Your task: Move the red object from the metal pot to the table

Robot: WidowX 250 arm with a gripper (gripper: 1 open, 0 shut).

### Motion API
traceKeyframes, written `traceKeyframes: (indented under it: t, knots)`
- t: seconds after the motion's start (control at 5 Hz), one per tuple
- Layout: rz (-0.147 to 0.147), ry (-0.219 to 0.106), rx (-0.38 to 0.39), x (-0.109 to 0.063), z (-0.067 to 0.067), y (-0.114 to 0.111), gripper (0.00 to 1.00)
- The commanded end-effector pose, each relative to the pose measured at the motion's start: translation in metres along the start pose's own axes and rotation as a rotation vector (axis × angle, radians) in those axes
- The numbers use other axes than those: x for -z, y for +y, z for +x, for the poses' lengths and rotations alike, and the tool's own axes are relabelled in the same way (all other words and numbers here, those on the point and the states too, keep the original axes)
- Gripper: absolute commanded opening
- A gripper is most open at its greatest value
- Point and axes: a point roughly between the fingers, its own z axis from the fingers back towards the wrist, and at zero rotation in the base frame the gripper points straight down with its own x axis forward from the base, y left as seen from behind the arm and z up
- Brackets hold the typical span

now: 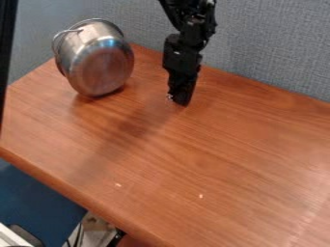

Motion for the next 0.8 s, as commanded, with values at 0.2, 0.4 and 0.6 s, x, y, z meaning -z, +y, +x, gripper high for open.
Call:
traceKeyframes:
  t: [0.2,0.4,0.6]
  knots:
    - [-0.095,-0.064,0.169,-0.040,-0.015,-0.002,0.00]
    - [-0.085,-0.059,0.167,-0.041,0.002,-0.015,1.00]
    - [-0.090,-0.056,0.178,-0.038,0.020,-0.029,0.00]
